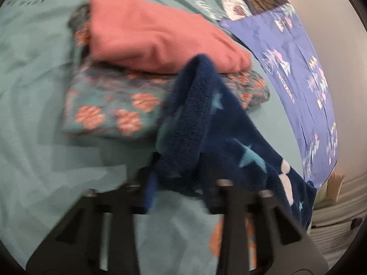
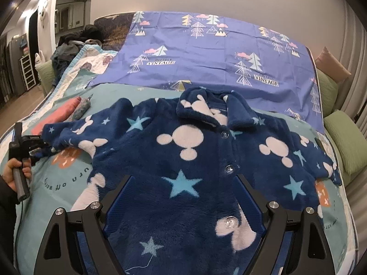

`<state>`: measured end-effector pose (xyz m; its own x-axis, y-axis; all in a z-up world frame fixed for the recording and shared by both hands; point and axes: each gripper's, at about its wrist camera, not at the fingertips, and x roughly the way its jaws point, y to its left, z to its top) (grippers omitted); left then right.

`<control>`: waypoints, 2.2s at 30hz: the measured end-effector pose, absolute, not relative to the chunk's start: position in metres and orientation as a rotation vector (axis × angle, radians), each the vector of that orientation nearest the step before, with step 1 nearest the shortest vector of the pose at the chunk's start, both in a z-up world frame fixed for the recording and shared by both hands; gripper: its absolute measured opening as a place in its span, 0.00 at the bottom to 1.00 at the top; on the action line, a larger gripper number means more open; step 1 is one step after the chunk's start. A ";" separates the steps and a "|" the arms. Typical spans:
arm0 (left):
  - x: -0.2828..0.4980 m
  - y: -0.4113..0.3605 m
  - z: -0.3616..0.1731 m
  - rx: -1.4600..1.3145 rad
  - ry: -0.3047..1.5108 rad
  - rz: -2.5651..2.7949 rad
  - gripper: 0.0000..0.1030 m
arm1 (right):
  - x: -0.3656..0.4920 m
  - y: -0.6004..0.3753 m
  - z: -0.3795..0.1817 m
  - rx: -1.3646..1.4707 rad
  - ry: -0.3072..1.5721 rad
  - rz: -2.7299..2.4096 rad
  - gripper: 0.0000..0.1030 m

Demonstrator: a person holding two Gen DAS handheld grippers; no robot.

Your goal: Fold small clothes

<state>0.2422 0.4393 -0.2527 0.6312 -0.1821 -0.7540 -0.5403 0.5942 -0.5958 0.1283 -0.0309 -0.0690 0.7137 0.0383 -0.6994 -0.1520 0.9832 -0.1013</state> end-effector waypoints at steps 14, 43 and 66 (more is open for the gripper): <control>0.261 0.364 -0.022 -0.547 0.603 0.066 0.18 | 0.117 -0.085 -0.063 -0.023 0.748 0.077 0.85; 0.252 -0.156 -0.043 0.123 0.834 -0.585 0.35 | 0.065 -0.299 -0.081 0.287 0.772 -0.167 0.85; 0.238 0.102 -0.123 0.040 0.903 -0.051 0.72 | 0.190 -0.293 -0.125 0.595 0.974 0.099 0.80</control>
<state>0.2377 0.1016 -0.1232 0.6183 -0.0271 -0.7855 0.0608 0.9981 0.0134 0.1899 -0.2930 -0.1247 0.5709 0.3380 -0.7482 0.1808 0.8372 0.5162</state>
